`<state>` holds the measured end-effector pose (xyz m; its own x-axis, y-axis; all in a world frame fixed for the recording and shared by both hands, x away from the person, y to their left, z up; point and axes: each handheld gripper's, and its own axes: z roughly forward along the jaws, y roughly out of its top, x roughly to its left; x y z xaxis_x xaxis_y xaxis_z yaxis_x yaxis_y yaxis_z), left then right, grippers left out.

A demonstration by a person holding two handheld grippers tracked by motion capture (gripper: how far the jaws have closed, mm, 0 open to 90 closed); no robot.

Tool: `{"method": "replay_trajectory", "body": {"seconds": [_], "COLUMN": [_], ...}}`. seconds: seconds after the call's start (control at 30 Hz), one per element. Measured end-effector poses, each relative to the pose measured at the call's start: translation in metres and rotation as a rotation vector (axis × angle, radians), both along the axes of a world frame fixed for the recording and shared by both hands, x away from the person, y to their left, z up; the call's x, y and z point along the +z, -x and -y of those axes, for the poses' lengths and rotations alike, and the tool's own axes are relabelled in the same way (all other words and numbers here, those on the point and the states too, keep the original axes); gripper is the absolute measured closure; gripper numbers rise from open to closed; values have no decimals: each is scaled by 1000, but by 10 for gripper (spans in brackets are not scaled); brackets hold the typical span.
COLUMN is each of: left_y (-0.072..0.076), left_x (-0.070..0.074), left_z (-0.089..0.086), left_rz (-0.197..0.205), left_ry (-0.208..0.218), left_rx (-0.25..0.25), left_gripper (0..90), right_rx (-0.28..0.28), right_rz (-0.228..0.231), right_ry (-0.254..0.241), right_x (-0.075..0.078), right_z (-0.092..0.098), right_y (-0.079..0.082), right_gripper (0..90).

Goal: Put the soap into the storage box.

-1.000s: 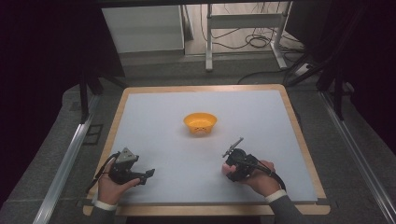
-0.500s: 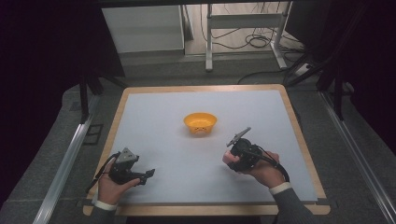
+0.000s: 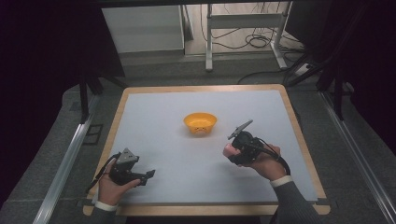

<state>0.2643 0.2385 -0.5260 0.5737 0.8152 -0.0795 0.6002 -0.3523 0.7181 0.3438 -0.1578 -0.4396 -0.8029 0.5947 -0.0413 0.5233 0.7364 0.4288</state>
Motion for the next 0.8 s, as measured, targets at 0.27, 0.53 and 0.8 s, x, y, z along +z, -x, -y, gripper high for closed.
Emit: {"method": "replay_trajectory", "body": {"seconds": [0.27,0.53,0.8], "left_y": [-1,-1,-1], "left_x": [0,-1,-1], "left_z": [0,0,1], "left_rz": [0,-1,-4], "left_ry": [-4,-7,-10], "left_rx": [-7,-9,-9], "left_gripper": [129,129,129], "right_rx": [3,19,30], "right_rz": [3,17,17], "right_ry": [-1,-8,-12], "right_x": [4,9,14], "right_z": [-3,-8,-13], "right_y": [-7,-15,-23], "right_gripper": [596,596,596]}}
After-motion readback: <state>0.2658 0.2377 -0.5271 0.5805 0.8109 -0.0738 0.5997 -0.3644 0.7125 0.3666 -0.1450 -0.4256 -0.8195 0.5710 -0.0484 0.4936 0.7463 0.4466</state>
